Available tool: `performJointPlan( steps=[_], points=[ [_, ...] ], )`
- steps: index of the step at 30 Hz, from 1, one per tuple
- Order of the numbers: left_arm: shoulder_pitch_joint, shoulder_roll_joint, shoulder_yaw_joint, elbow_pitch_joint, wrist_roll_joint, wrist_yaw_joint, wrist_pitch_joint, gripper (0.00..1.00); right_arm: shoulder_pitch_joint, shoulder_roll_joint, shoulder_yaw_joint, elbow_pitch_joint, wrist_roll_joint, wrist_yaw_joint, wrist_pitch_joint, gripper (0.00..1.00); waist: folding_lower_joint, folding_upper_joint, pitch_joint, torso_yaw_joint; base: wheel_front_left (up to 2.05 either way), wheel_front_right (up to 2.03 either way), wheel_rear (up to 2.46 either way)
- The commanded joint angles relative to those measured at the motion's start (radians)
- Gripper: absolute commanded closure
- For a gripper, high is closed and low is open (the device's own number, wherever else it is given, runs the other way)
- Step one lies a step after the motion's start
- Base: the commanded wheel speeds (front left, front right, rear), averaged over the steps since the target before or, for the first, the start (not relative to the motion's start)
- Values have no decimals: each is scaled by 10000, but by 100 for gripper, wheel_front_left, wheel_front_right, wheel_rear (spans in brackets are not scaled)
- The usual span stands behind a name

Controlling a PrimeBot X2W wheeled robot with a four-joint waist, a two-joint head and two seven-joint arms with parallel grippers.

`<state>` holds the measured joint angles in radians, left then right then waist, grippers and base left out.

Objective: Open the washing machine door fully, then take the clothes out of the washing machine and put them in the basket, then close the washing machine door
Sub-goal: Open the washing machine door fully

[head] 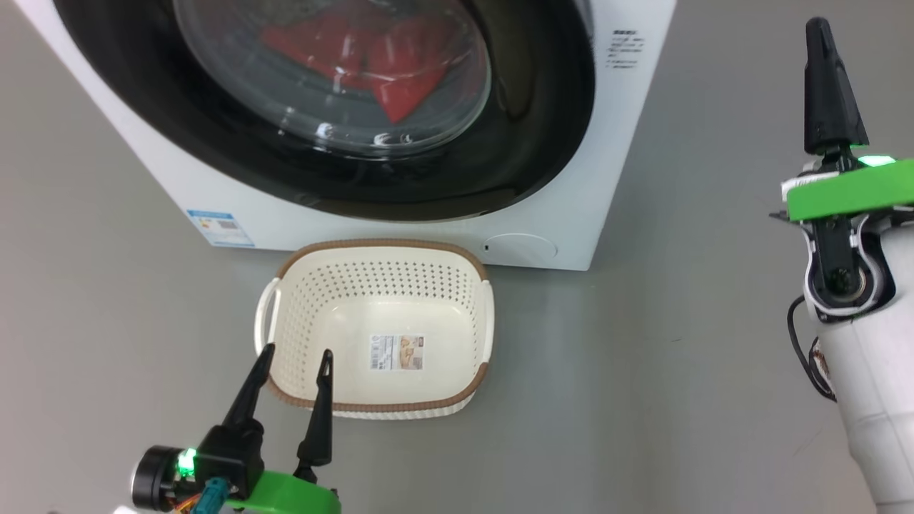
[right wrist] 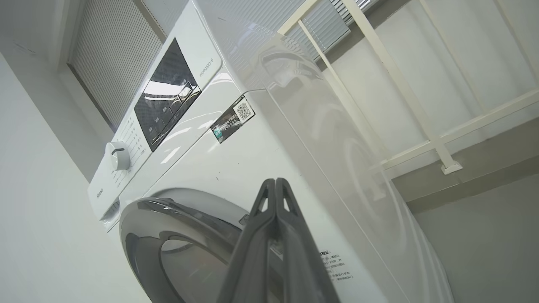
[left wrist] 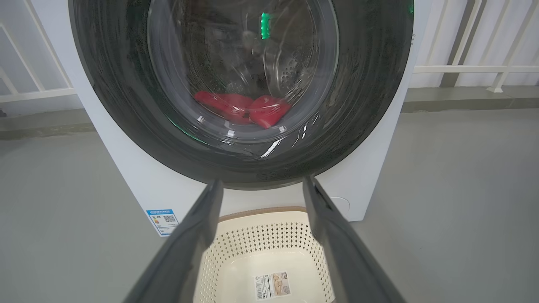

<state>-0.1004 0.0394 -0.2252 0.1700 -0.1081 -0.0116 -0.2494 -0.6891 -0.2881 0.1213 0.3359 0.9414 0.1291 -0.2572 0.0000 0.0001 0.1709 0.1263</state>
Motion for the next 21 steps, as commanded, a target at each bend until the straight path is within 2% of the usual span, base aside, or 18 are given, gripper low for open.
performJointPlan(
  steps=[1,4,10,14,15,21],
  points=[
    [-402,109,220,-188,-128,130,-124,0,-441,-163,359,27,603,16,-45,100,0,-1,290,335,0,0,0],
    [-521,109,113,-165,-211,144,-124,0,-886,-387,788,351,1779,16,69,100,0,-1,428,509,0,0,0],
    [-728,109,-71,-191,-302,160,-124,0,-1723,-948,1462,580,4052,16,1092,100,0,-1,759,776,0,0,0],
    [-844,109,-239,-172,-344,158,-124,0,-2242,-1202,1758,953,5333,16,2479,100,0,-1,952,922,0,0,0],
    [-844,109,-239,-172,-344,158,-124,0,-2242,-1202,1758,953,5333,16,2479,100,0,-1,952,922,0,0,0],
    [-1056,109,-463,-143,-456,147,-124,0,-2934,-1388,1784,1517,6607,16,4375,100,0,-1,1241,1145,0,0,0]
  ],
)
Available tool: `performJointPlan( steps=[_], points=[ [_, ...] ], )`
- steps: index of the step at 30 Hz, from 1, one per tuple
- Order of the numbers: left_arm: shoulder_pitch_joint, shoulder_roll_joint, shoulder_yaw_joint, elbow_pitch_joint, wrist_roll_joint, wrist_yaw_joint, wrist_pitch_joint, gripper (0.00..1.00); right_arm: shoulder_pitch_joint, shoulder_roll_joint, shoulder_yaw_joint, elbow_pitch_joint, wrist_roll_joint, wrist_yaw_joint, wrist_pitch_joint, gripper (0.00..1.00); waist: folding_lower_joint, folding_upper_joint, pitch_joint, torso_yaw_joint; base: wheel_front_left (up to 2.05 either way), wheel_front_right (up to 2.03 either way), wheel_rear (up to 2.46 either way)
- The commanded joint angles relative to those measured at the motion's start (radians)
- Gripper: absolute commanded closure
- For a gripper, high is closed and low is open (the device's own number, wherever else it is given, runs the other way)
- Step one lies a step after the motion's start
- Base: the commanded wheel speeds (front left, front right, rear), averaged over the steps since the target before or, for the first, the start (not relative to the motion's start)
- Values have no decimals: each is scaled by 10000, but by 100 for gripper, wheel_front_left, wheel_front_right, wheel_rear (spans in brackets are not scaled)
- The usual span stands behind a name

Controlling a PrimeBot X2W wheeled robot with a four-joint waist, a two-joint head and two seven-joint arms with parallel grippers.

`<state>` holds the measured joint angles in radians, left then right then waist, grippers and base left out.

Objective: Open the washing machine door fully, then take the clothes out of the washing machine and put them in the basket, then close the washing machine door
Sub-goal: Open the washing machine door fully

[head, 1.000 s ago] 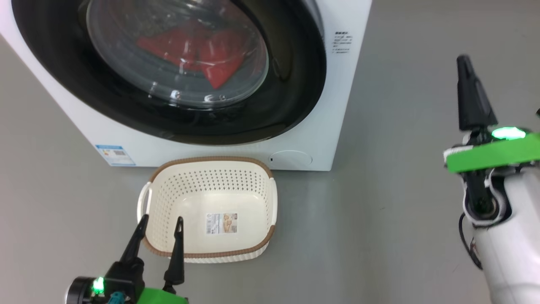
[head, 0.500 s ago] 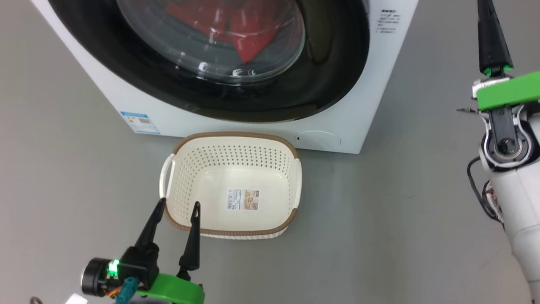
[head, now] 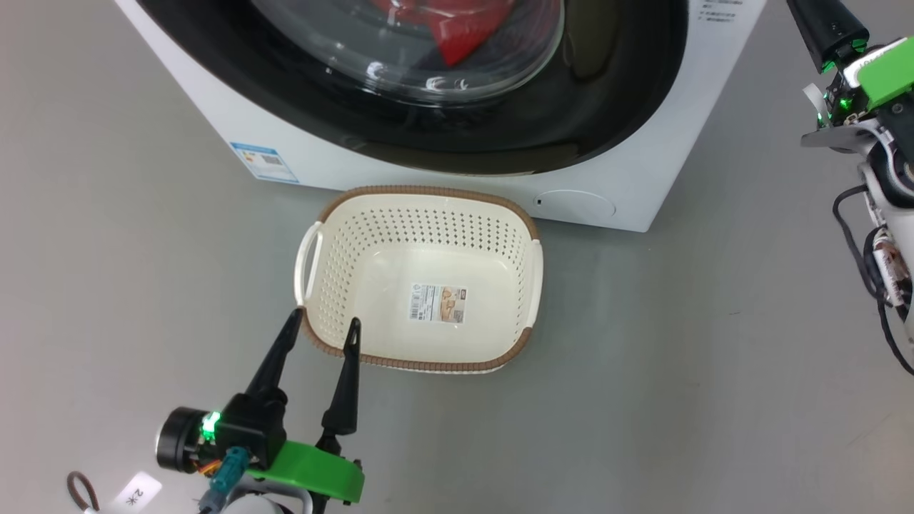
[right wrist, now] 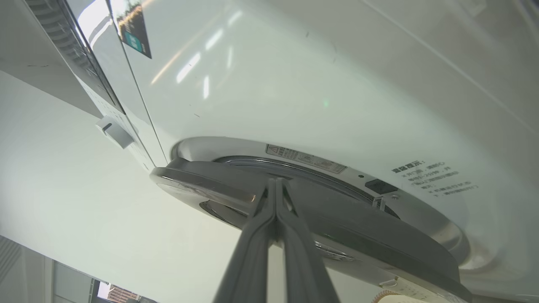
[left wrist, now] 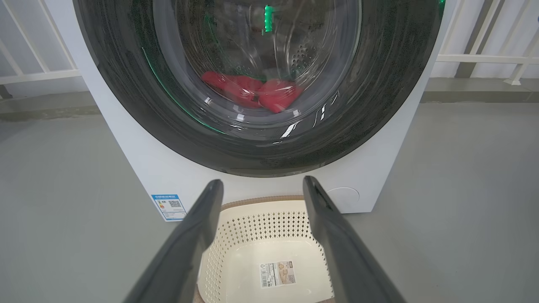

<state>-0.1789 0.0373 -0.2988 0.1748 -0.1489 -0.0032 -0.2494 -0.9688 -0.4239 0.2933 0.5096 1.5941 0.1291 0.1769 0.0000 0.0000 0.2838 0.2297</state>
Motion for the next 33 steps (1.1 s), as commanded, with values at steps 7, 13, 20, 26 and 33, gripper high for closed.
performJointPlan(
  steps=[7,13,20,26,33],
  points=[
    [-451,130,24,-170,-120,43,-124,0,-914,-124,-42,783,765,16,1850,100,0,0,406,326,0,0,0],
    [-622,130,-213,-225,-246,41,-124,0,-1665,-111,-131,1345,938,16,2874,100,0,0,756,534,0,0,0],
    [-863,130,-543,-264,-407,54,-124,0,-2523,-270,-123,2465,853,16,3648,100,0,0,1021,871,0,0,0],
    [-990,129,-696,-368,-566,141,-124,0,-3145,-189,43,3310,750,16,4287,100,0,0,1287,1002,0,0,0],
    [-1192,129,-879,-428,-640,218,-124,0,-3353,0,222,3464,644,16,4809,100,0,0,1371,1021,0,0,0]
  ],
)
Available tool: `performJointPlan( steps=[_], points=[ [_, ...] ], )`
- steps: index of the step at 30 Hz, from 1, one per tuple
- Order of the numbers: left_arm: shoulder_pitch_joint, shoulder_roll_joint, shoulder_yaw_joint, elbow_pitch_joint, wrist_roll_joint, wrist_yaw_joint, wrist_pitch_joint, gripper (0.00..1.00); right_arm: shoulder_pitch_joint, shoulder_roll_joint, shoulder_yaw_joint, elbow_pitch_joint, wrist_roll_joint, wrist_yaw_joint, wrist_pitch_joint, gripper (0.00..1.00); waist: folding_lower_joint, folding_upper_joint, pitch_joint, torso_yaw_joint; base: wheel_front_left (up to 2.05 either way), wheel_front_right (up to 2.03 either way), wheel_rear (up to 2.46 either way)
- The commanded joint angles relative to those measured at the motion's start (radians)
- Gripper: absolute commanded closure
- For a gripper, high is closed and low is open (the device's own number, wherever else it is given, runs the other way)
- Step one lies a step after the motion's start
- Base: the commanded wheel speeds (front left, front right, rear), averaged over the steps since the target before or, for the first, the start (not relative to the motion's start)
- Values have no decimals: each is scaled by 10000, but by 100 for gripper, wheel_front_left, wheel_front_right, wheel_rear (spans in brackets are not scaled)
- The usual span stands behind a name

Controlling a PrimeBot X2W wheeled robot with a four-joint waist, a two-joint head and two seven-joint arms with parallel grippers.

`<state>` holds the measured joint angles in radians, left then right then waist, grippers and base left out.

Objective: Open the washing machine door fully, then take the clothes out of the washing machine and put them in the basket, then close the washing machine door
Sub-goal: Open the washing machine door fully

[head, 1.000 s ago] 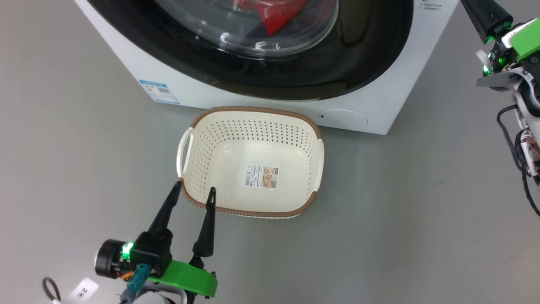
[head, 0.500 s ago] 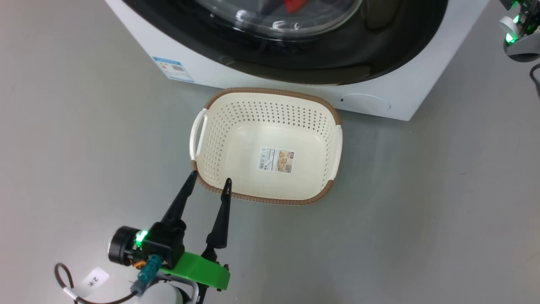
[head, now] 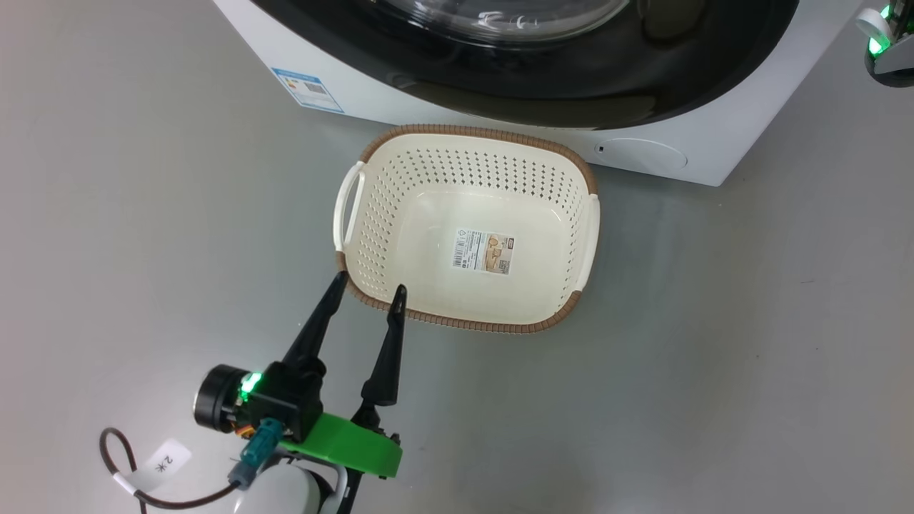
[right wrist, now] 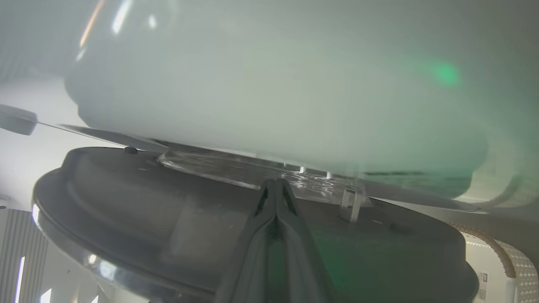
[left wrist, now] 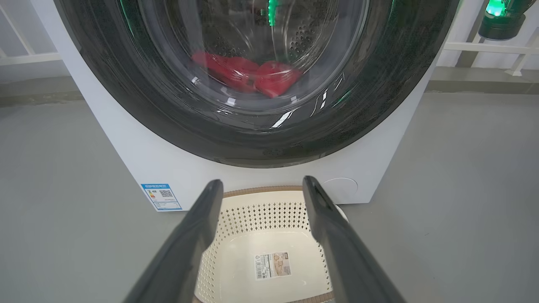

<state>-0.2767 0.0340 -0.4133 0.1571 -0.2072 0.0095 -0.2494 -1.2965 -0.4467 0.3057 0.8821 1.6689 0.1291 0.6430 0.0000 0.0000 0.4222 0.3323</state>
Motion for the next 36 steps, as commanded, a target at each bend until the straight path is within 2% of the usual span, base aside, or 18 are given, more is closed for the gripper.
performJointPlan(
  steps=[1,17,36],
  points=[
    [-229,162,237,-243,-60,102,-124,0,-39,246,125,-313,-120,16,226,100,0,0,-36,-11,0,0,0],
    [65,162,377,4,43,115,-124,0,1713,740,765,-1413,-298,16,1459,100,0,0,-879,-292,0,0,0],
    [1047,162,948,165,-32,89,-124,0,4470,1688,1310,-4021,-446,16,1729,100,0,0,-2146,-219,0,0,0]
  ],
)
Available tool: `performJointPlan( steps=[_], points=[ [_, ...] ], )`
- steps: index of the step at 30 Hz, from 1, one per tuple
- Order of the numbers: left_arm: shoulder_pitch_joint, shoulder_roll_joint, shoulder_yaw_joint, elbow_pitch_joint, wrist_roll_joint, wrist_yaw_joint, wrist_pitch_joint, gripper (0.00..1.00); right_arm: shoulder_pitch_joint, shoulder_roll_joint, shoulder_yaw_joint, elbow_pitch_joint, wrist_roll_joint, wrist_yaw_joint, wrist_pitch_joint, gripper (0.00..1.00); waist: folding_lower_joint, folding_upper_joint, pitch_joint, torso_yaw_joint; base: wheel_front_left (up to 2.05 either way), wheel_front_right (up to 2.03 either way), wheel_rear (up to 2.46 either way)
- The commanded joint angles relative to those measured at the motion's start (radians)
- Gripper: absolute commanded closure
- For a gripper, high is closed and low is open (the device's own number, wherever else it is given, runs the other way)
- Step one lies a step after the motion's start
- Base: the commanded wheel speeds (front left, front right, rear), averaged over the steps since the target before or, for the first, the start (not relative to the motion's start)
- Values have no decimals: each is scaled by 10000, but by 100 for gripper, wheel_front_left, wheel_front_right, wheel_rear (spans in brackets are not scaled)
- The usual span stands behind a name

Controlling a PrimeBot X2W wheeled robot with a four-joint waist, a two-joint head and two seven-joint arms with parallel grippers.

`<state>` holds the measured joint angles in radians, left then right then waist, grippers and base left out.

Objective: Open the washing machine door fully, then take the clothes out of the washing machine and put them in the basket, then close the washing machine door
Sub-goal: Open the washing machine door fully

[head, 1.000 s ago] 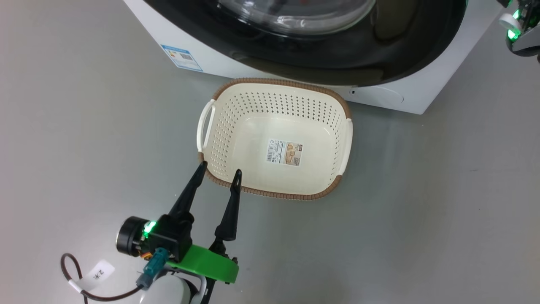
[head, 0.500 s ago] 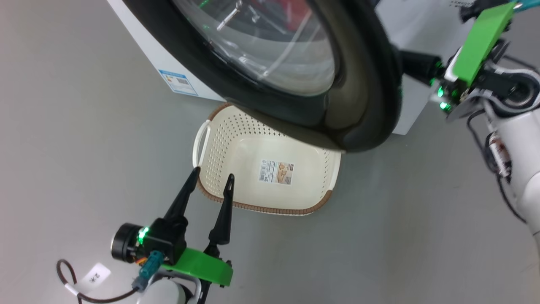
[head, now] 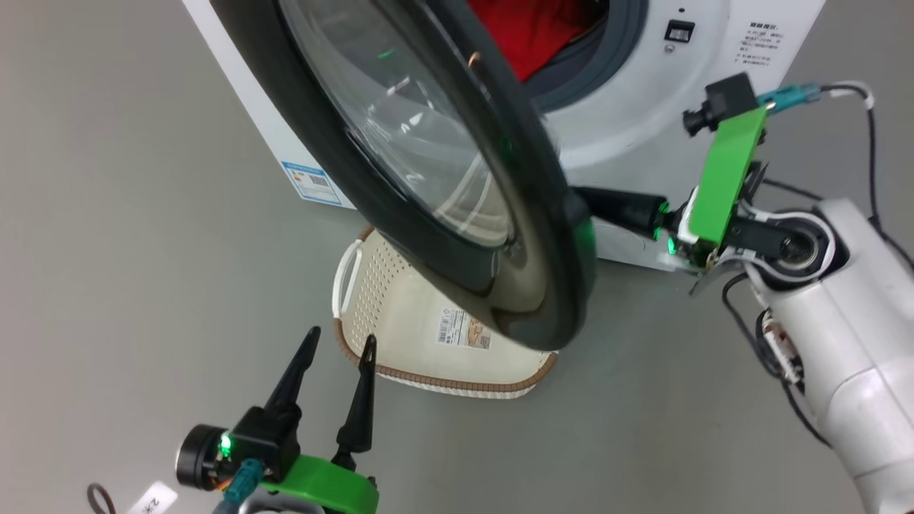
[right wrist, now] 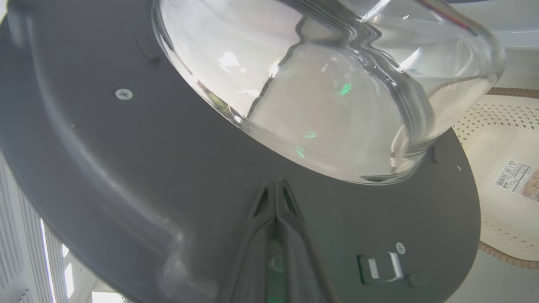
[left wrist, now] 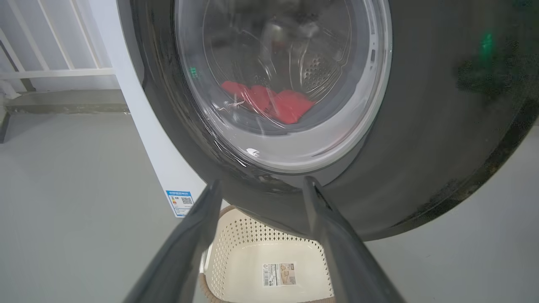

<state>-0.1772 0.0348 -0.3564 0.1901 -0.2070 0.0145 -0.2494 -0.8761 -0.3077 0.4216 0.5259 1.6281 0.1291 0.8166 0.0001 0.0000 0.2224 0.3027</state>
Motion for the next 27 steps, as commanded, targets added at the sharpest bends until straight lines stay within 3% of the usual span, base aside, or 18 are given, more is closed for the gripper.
performJointPlan(
  steps=[1,12,27],
  points=[
    [98,154,420,-152,-29,35,-124,0,399,342,178,-611,-55,16,-9,100,0,0,-194,108,0,0,0],
    [572,154,911,-37,70,-18,-124,0,1689,833,486,-1690,-196,16,-18,100,0,0,-697,539,0,0,0],
    [887,154,1278,55,161,-49,-124,0,2351,1428,793,-1985,-453,16,-161,100,0,0,-1144,1337,0,0,0]
  ],
)
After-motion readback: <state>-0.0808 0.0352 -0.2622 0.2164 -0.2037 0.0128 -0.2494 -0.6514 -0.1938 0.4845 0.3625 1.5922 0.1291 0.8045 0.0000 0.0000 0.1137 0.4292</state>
